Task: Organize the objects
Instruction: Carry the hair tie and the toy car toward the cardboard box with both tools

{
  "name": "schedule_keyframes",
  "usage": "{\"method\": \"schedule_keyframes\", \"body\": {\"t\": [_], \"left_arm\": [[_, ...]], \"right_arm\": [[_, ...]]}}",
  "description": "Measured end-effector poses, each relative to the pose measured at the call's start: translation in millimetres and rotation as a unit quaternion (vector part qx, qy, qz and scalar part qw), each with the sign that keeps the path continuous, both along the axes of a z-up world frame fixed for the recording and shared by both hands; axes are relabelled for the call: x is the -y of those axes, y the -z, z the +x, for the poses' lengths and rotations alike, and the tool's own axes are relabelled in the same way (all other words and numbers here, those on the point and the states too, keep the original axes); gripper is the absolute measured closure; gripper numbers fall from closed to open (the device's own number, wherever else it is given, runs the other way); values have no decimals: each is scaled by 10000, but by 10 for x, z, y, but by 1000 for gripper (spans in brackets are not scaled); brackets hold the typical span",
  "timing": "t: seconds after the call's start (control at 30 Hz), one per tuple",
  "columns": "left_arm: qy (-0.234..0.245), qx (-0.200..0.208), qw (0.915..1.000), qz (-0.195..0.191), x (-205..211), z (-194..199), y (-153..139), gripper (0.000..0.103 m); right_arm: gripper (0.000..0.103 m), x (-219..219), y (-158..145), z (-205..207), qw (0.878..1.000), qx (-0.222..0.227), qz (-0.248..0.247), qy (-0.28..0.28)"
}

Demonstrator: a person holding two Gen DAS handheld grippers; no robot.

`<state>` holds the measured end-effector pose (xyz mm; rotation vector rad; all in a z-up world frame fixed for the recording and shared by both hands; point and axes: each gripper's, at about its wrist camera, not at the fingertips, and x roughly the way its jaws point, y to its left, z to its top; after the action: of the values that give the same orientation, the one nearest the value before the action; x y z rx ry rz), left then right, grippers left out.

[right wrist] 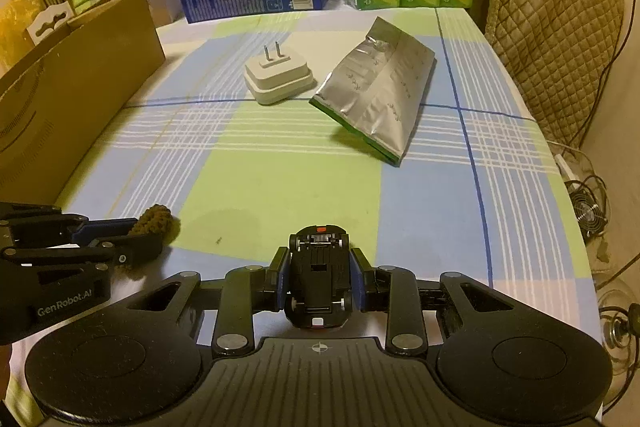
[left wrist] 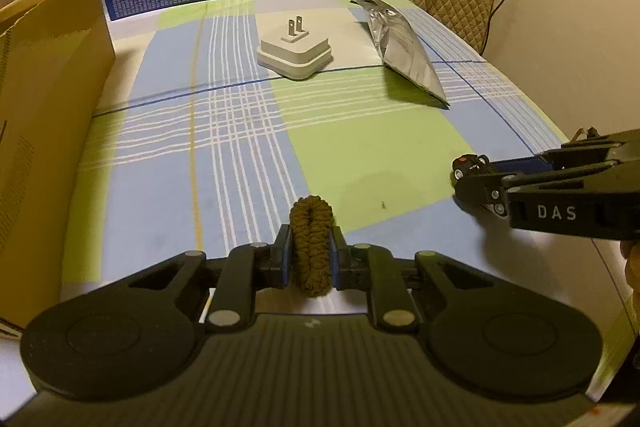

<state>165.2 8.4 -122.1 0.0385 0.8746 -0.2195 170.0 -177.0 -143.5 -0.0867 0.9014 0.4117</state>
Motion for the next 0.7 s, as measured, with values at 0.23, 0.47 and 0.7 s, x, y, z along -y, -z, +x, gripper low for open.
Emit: {"method": "schedule_keyframes", "body": {"t": [0.23,0.47,0.7], "left_arm": [[-46,183,9997,-130,-5,-52,-291,89],[-179,395,9985,-320,-52,-219,-730,89],[-310,593,9969,-410,-151,-526,-1133,89]], "right_arm": [[76,60,-234,-168,9996,64,177,225],[76,20,-609,-463,9988,321,273,242],[76,-75,-1002,-752,9970,638,399,182]]}}
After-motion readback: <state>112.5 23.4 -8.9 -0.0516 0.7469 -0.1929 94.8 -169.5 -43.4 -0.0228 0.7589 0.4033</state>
